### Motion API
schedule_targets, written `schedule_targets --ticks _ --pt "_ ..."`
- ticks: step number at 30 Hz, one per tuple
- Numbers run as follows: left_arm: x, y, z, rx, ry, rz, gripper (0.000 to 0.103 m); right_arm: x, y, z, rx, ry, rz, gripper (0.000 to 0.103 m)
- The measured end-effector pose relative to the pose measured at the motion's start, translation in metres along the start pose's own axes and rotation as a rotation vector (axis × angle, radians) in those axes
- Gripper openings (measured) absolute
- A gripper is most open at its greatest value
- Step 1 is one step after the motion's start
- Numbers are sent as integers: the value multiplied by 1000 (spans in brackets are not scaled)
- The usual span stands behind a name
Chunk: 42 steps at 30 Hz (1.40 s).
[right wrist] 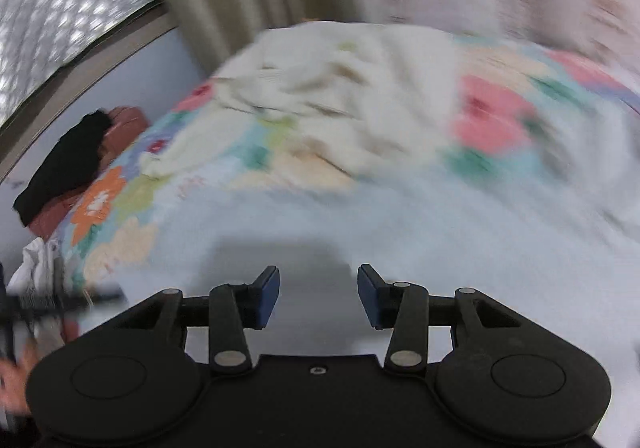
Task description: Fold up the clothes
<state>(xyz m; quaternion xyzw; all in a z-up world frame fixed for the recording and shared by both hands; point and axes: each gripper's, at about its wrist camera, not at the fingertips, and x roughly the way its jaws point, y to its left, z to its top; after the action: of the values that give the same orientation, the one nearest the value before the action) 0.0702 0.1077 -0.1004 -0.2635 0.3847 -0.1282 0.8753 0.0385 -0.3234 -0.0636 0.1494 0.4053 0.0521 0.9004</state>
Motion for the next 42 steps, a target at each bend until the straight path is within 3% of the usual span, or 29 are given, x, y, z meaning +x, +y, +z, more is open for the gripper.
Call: schedule_targets --ticks 3,5,7,13,14,15,17,22,28,29,32,33,34,35,36,39,42 --pt "-9 -12 4 31 -37 32 2 -43 -47 -40 88 0 -77 51" --pt "8 0 -1 -42 60 150 2 -66 -75 -66 158 2 -122 52" --pt "26 11 -10 -67 177 220 4 -81 -100 -90 229 -5 -155 52" --pt "-10 -7 -3 -66 110 297 11 -110 -148 -130 362 -37 -193 52" --pt "-17 -11 -2 -66 106 272 16 -114 -153 -132 369 -48 -190 52" --pt "-21 -14 -3 -72 113 235 30 -117 -157 -132 373 -60 -191 52" --pt "-30 -18 -15 -115 142 157 43 -123 -164 -131 376 -88 -202 55" --pt "-28 -20 -52 -272 232 27 43 -139 -193 -138 443 -172 -253 61" --pt "-14 -24 -69 -300 216 -28 43 -147 -234 -148 618 -272 -194 64" --pt "-7 -22 -70 -308 214 -27 43 -144 -241 -146 638 -281 -186 65" --pt "16 -29 -69 -152 210 72 36 -137 -265 -138 693 -312 -167 66" --pt "21 -31 -68 -114 200 103 18 -131 -273 -132 682 -318 -166 65" --pt "26 -33 -68 -75 190 134 3 -126 -280 -126 662 -318 -188 54" --pt "25 -36 -66 -51 175 144 2 -122 -287 -119 643 -318 -221 40" --pt "25 -39 -64 -28 159 154 0 -120 -292 -112 626 -310 -247 7" --pt "8 -56 -64 64 97 191 0 -129 -277 -90 489 -351 -306 4" --pt "-17 -63 -62 56 53 176 0 -165 -244 -79 384 -442 -309 4"
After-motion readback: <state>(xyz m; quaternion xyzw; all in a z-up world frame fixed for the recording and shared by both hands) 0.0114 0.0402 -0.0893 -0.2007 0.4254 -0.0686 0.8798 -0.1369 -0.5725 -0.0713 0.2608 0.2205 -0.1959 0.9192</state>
